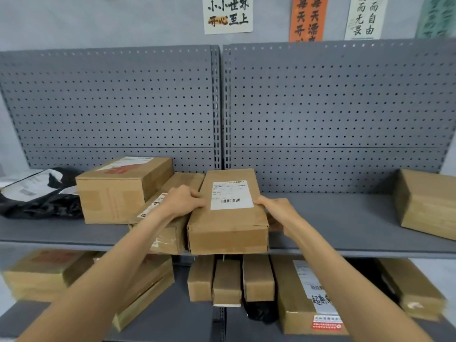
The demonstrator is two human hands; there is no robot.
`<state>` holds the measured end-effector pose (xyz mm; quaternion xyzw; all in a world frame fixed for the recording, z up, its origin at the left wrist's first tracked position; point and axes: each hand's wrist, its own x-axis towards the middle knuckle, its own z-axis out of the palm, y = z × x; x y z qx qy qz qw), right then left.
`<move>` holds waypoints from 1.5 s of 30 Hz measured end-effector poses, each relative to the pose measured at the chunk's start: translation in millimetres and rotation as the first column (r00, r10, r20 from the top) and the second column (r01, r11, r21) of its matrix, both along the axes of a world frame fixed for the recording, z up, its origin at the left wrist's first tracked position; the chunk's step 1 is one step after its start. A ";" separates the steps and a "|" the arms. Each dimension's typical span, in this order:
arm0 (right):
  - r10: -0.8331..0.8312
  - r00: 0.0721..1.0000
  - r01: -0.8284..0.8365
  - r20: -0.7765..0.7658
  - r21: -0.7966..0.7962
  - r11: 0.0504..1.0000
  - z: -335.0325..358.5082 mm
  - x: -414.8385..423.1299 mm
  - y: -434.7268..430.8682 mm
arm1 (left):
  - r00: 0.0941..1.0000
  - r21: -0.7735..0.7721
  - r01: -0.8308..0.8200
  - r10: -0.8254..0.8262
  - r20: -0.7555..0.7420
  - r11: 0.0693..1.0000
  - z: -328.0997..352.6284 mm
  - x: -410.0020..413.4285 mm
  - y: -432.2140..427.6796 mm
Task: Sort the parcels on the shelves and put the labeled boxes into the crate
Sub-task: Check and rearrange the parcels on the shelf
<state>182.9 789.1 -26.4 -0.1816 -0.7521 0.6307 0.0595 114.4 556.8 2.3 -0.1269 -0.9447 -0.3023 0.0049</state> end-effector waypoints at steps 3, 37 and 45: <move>0.049 0.998 -0.049 0.041 0.009 0.999 1.6 1.6 -1.2 | 1.000 -0.203 0.001 -0.005 -0.015 0.979 4.1 -8.0 -0.2; -0.279 0.954 0.227 -0.108 0.869 0.440 18.7 208.5 422.2 | 0.859 0.190 0.510 -0.483 -0.172 0.839 -18.9 107.0 487.8; -0.248 0.904 0.428 -0.349 0.738 0.522 70.8 204.8 421.3 | 0.731 -0.072 0.552 -0.524 -0.438 0.831 24.3 129.7 462.8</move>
